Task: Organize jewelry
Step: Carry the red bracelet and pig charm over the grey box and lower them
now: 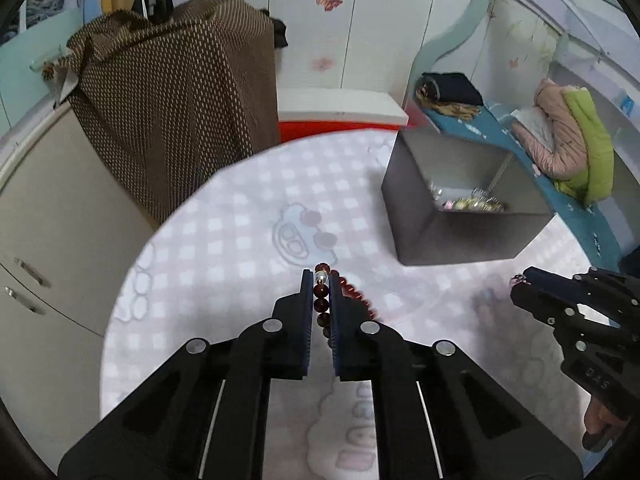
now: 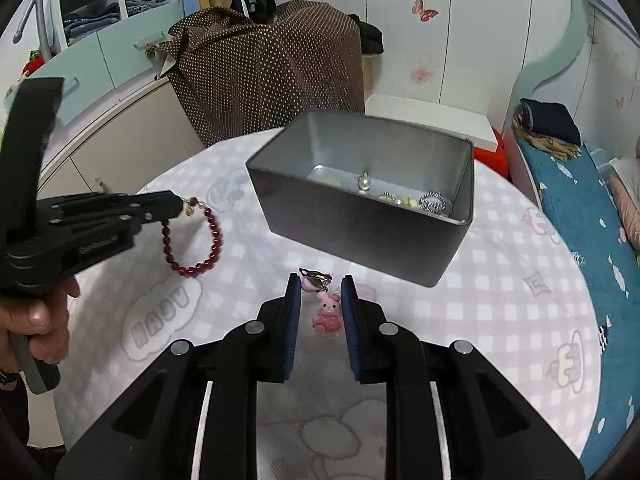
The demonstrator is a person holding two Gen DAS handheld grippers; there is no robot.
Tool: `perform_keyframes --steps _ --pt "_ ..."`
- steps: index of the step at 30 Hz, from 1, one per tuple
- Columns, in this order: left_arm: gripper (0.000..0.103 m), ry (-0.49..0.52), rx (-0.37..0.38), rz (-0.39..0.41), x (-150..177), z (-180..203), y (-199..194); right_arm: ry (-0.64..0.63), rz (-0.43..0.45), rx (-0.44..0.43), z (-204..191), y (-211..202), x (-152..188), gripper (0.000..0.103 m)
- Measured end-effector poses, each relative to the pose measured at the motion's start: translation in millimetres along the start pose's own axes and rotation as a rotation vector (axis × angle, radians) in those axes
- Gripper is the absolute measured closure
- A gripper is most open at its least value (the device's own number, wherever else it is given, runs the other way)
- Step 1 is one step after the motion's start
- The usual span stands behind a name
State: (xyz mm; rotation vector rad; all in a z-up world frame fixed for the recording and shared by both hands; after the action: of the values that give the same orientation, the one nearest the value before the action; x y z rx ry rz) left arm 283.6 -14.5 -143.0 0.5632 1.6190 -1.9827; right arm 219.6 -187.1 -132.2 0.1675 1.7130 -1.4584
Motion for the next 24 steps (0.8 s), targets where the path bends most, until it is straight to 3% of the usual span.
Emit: perform_keyframes --steps 10,24 --pt "0.095 0.033 0.056 0.126 -25 17 -61 -0.043 0.072 0.032 0 -36 -23 0.084" --pt "0.095 0.139 0.203 0.266 -85 79 -114 -0.093 0.222 0.135 42 -84 -100 0.084"
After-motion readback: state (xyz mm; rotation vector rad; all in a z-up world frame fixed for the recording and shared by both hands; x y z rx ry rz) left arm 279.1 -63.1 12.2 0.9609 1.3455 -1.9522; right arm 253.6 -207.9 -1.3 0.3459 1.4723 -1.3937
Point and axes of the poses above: each gripper's, at about its wrist camera, not at the fingertips, and y roughly the way its jaws point, z to its right, x to its underside, the point moved 2 cm from there along y, roughly the way its jaws point, and after that the axes turned 13 degrees about -y, right-handed, at the moved point
